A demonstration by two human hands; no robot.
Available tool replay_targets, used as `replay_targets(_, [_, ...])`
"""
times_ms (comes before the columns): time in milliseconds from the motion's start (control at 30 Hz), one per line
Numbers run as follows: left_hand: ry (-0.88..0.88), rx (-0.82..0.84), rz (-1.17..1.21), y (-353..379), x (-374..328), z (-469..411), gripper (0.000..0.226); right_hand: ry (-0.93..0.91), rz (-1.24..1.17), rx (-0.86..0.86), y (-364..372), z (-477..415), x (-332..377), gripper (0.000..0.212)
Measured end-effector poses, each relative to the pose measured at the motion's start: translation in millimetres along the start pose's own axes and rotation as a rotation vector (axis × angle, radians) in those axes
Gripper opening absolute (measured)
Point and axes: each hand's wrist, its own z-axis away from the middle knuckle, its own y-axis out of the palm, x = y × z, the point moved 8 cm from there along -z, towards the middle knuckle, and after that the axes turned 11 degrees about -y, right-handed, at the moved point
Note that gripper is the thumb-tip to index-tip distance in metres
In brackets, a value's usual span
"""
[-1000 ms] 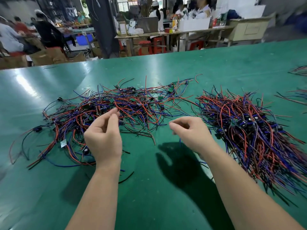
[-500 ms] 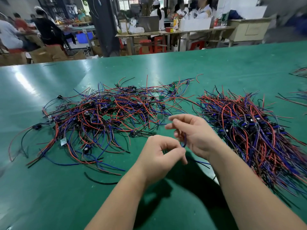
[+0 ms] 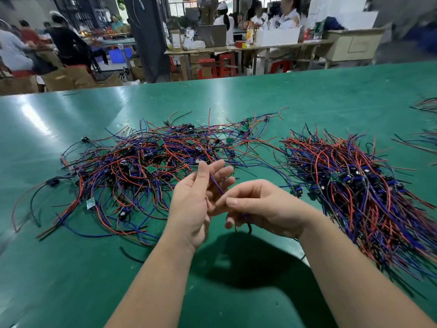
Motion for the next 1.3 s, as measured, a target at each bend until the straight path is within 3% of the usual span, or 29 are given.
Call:
replay_targets(67, [-0.011, 0.012, 0.004, 0.1, -0.4, 0.7, 0.037, 0.038, 0.085, -0.01, -2.4, 1.7, -0.7, 0.013])
replay_targets(167, [-0.031, 0.082, 0.072, 2.2, -2.4, 0.2, 0.034, 0.056, 0.198, -0.176, -18.6, 0.8, 3.6, 0.032])
replay_targets(233, [-0.046, 0.184, 0.087, 8.9, -3.7, 2.3, 0.033, 0.035, 0.148, -0.352, -34.5, 0.8, 5.7, 0.035])
replay_targets(300, [-0.068, 0.274, 0.023, 18.8, -0.8, 6.5, 0.032, 0.004, 0.061, -0.416, -41.2, -0.1, 5.8, 0.037])
replay_targets(433, [-0.113, 0.365, -0.201, 36.1, 14.8, 15.3, 0.032, -0.15, -0.097, -0.347, -32.6, -4.0, 14.8, 0.022])
replay_targets(567, [-0.168, 0.429, -0.309, 39.3, 24.5, 18.6, 0.033, -0.195, -0.171, -0.439, -41.9, -1.6, 20.7, 0.013])
replay_targets(667, [-0.211, 0.378, -0.331, 36.5, 26.3, 17.3, 0.031, -0.175, -0.156, -0.508, -49.5, 1.0, 19.8, 0.01])
replay_targets(900, [-0.112, 0.101, -0.263, 14.2, 12.8, 7.1, 0.03, -0.166, -0.12, -0.569, -56.2, 1.2, 18.6, 0.008])
replay_targets(1133, [-0.116, 0.12, -0.284, 14.5, 12.2, 7.8, 0.033, -0.151, -0.137, -0.611, -56.8, 3.9, 17.5, 0.008])
replay_targets(1300, [-0.07, -0.126, -0.349, -12.0, 9.9, -5.9, 0.008, -0.154, -0.022, -0.699, -67.8, -0.5, 39.0, 0.008])
